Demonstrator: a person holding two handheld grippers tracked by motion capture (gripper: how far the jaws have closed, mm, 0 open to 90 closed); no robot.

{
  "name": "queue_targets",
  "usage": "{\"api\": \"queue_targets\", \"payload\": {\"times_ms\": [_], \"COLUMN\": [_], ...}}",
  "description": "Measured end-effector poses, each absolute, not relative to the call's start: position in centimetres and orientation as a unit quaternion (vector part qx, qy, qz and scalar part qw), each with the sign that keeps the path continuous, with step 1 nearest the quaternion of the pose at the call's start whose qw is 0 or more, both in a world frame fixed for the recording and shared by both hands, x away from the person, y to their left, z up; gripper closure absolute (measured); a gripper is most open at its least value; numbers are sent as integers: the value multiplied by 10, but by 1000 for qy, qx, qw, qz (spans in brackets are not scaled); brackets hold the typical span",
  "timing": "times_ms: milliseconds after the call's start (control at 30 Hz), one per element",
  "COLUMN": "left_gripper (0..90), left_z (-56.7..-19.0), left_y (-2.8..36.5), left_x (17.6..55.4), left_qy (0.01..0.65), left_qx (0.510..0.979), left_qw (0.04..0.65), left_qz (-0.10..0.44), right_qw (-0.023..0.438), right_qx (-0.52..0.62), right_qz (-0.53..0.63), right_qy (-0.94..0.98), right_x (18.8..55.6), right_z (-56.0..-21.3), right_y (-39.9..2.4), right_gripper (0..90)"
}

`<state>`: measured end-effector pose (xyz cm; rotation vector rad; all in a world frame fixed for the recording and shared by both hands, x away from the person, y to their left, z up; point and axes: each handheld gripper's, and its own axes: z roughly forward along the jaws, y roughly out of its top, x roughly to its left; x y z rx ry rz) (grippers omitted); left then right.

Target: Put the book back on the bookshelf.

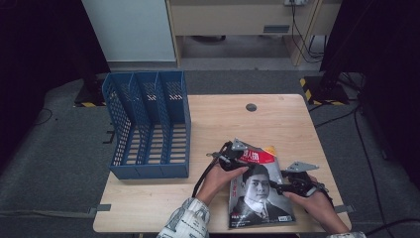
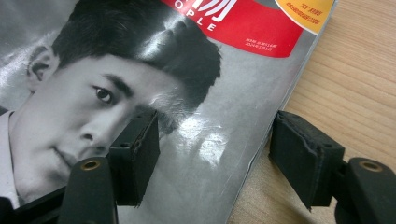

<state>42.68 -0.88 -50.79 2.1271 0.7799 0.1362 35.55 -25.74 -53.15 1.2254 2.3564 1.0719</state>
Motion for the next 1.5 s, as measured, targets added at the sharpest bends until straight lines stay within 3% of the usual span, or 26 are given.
{"api": "queue_targets", "payload": {"times_ms": [167, 533, 1167, 1500], "left_gripper": [389, 570, 636, 746], "left_z": [-507, -497, -493, -488], "left_y": [-12, -16, -15, -15], "left_x": [426, 418, 414, 414], "left_qy": [306, 312, 323, 325], "left_qx": [859, 851, 847, 847], "left_qw": [409, 414, 414, 415], "left_qz": [50, 84, 87, 68], "right_qw": [139, 140, 142, 142], "right_qx": [422, 420, 419, 416], "right_qz": [370, 371, 372, 371], "right_qy": [816, 816, 816, 818], "right_x": [356, 356, 356, 356], "right_z": [-532, -532, -532, -532], "right_y": [-258, -258, -257, -257], "right_gripper": [330, 324, 314, 310]}}
